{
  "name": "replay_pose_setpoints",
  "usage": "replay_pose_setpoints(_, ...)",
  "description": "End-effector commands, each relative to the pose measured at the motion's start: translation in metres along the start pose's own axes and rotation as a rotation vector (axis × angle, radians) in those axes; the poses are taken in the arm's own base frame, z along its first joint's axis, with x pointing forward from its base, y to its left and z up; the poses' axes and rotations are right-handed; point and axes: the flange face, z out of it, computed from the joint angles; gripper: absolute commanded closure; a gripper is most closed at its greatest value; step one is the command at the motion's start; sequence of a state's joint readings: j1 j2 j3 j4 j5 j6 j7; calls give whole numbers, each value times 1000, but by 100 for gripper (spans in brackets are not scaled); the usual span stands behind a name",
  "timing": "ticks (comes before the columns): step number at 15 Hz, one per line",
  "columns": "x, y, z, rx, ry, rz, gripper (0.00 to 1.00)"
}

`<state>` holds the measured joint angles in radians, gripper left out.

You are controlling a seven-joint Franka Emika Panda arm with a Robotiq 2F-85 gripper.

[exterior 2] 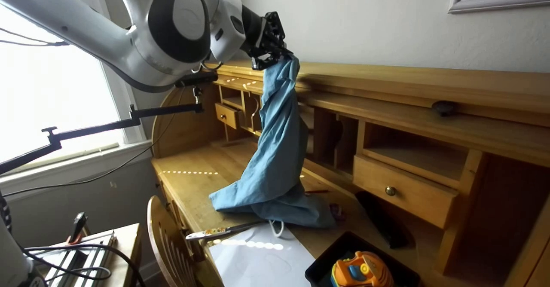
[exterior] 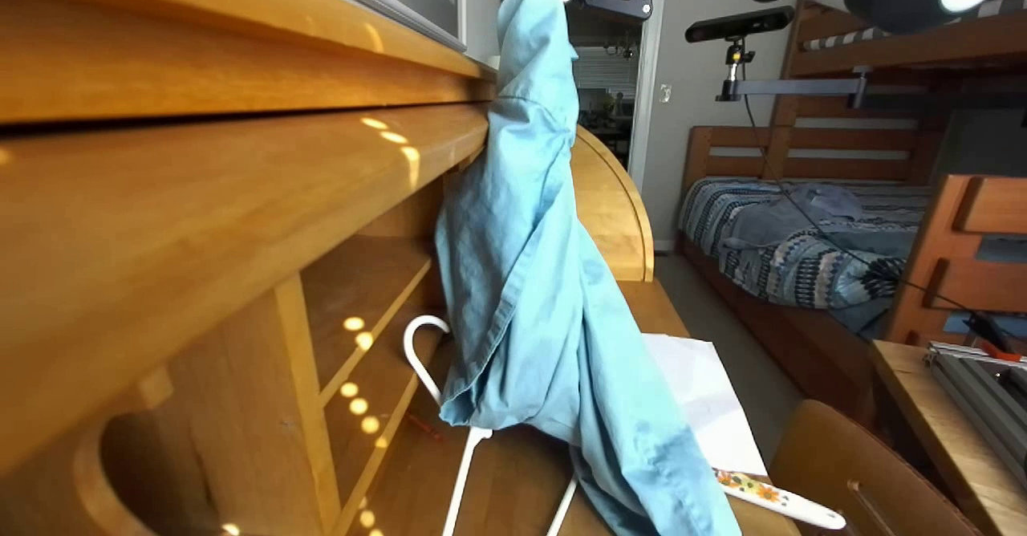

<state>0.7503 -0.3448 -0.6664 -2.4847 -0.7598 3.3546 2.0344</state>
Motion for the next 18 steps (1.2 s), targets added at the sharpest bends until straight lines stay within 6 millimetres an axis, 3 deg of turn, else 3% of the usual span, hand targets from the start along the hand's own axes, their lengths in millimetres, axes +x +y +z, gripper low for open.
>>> replay_pose_setpoints(1, 19, 18, -12, -134, 18, 113, 99)
replay_pose_setpoints(5, 32, 44, 5, -281, -87, 258, 99)
replay_pose_setpoints(7, 40, 42, 6, -336, -121, 338, 99)
replay_pose_setpoints(8, 37, 44, 14, -304, -42, 278, 96)
replay_pose_setpoints(15, 41, 44, 11, -333, -77, 322, 99)
replay_pose_setpoints(18, 53, 55, 14, -462, -76, 443, 99)
